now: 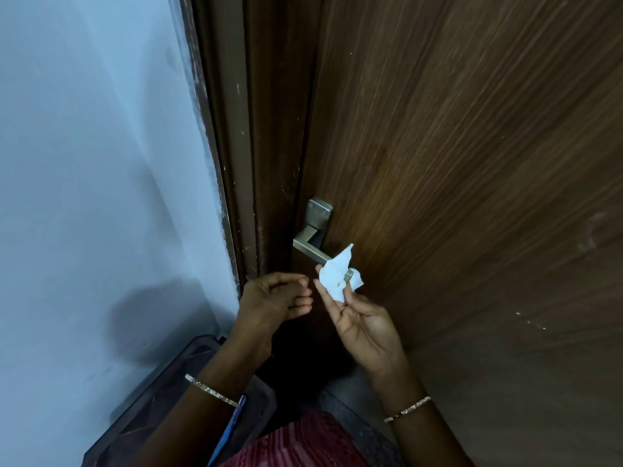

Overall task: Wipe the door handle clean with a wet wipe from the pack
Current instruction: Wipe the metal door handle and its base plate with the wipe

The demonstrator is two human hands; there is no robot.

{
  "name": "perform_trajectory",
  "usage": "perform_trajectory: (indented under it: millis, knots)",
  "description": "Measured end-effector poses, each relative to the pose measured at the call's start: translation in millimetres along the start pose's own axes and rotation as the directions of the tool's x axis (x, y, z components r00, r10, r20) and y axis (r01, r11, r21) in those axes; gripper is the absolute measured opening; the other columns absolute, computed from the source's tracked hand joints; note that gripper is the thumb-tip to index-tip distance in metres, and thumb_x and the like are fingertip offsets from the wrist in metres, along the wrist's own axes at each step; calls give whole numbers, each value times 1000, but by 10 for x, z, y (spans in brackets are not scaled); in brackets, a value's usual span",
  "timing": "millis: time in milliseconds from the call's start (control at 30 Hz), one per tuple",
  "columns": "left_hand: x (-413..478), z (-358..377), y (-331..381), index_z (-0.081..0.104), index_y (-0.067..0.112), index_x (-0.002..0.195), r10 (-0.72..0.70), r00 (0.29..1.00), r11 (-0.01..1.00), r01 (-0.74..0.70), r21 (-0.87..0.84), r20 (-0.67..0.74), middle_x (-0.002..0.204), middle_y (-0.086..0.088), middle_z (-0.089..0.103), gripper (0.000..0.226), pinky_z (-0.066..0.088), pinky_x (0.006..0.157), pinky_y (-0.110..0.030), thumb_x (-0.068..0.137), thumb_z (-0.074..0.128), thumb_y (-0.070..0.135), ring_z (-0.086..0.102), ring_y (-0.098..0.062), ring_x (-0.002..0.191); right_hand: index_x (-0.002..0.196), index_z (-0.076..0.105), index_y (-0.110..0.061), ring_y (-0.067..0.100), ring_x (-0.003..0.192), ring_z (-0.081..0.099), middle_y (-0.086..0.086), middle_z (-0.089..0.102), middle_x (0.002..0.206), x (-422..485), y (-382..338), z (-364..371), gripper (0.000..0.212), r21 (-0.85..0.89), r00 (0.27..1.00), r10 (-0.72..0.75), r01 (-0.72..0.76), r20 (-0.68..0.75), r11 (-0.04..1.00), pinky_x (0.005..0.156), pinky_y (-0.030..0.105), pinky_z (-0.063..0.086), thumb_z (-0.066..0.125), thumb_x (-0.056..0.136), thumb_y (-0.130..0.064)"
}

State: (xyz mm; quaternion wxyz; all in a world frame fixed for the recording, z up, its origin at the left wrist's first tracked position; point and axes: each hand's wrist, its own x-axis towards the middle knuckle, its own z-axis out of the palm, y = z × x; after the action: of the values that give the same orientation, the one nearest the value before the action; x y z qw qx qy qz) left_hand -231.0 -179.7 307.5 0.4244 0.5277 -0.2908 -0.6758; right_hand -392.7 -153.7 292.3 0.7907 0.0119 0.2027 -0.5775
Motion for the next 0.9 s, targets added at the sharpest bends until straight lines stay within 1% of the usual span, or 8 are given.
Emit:
perform_trajectory:
  millis: [133, 200, 267, 333, 400, 533, 700, 900]
  knots:
    - [-5, -90, -16, 75, 7, 94, 17, 999, 1000, -17, 4, -34, 87, -14, 77, 10, 60, 68, -29, 91, 66, 9, 75, -25, 80, 117, 66, 14, 37, 104, 73, 31, 66, 124, 140, 40, -59, 77, 73, 999, -16, 20, -52, 997, 85, 40, 62, 90, 45, 23]
    - [-6, -94, -3, 75, 9, 92, 42, 999, 999, -42, 16, -32, 86, -14, 76, 9, 60, 67, -29, 91, 66, 9, 74, -24, 78, 103, 72, 9, 31, 91, 77, 25, 74, 109, 233, 69, -26, 73, 21, 991, -36, 39, -128, 999, 73, 37, 65, 94, 34, 18]
    - [1, -87, 24, 75, 11, 93, 105, 994, 993, -103, 55, -36, 86, -13, 76, 9, 60, 69, -31, 91, 66, 10, 73, -22, 77, 93, 73, 6, 26, 80, 79, 20, 77, 96, 321, 119, 73, 44, -43, 980, -23, 15, -199, 999, 70, 36, 65, 88, 53, 17]
    - [7, -74, 58, 74, 13, 99, 210, 977, 970, -202, 137, -44, 88, -8, 76, 12, 60, 73, -33, 92, 65, 11, 74, -19, 79, 94, 69, 4, 22, 70, 78, 17, 78, 85, 410, 179, 201, 11, -86, 961, -9, -16, -278, 996, 64, 30, 64, 64, 86, 11]
    - [16, -70, 89, 73, 16, 104, 316, 946, 929, -294, 225, -68, 91, -3, 76, 15, 61, 74, -34, 92, 65, 12, 74, -16, 82, 95, 67, 3, 21, 66, 77, 16, 78, 82, 515, 233, 283, 16, -92, 950, 13, -44, -311, 995, 59, 28, 63, 52, 97, 6]
    - [-7, -66, 130, 72, 20, 106, 437, 890, 866, -377, 329, -129, 95, 1, 76, 18, 62, 74, -34, 92, 65, 13, 73, -14, 87, 97, 67, 6, 24, 69, 77, 19, 76, 87, 546, 257, 387, 15, -80, 955, 8, -33, -297, 996, 64, 31, 64, 53, 95, 10]
    - [-21, -39, 118, 71, 23, 111, 499, 859, 808, -413, 420, -114, 99, 5, 75, 21, 62, 76, -39, 92, 66, 16, 72, -13, 89, 98, 69, 12, 29, 90, 74, 24, 74, 101, 243, 78, 257, 21, -19, 955, -32, 28, -294, 999, 71, 36, 65, 57, 83, 16]
    - [10, 1, 64, 60, 32, 128, 492, 869, 769, -405, 495, -52, 121, 8, 67, 40, 59, 86, -47, 91, 65, 18, 69, -14, 98, 104, 72, 7, 24, 102, 70, 21, 73, 115, -122, -149, 193, 23, -260, 910, -214, 124, -355, 958, 70, 28, 64, 56, 89, 13]
